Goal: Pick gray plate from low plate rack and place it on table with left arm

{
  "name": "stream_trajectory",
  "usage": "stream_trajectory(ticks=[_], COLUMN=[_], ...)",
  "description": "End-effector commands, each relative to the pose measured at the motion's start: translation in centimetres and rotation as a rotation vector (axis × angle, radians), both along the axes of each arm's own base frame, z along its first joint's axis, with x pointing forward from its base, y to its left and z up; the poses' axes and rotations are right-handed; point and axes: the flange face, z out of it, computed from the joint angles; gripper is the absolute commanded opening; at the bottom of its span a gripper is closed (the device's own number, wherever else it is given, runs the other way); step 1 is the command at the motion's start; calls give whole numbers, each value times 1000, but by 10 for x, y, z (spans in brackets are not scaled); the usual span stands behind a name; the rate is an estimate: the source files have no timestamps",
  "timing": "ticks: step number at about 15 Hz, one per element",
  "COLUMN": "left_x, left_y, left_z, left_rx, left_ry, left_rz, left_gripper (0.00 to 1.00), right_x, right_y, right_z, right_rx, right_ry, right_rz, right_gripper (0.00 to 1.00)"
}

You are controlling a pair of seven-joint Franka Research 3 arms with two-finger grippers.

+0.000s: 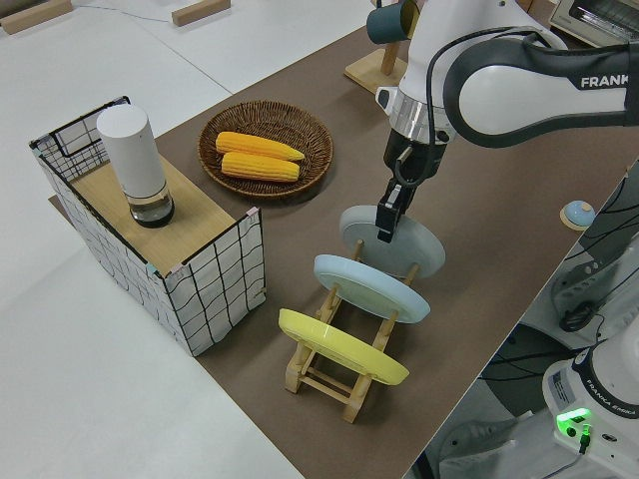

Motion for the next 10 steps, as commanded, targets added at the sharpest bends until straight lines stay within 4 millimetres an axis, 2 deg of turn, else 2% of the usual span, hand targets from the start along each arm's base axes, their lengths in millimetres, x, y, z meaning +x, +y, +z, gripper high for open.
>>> stream_trajectory(ticks=[1, 8, 10], left_x=[4, 7, 8], left_y=[8, 3, -1], left_z=[35, 99, 106], left_rx=[26, -81, -116], left_ry=[21, 32, 20], left_rz=[4, -12, -6], left_gripper=[8, 10, 10], right_x=[-2, -2, -2], right_y=[-3, -2, -3], right_z=[4, 4, 3], right_rx=[-9, -8, -8], right_ry=[0, 0, 2], right_rz=[-16, -14, -16], right_gripper=[983, 983, 983])
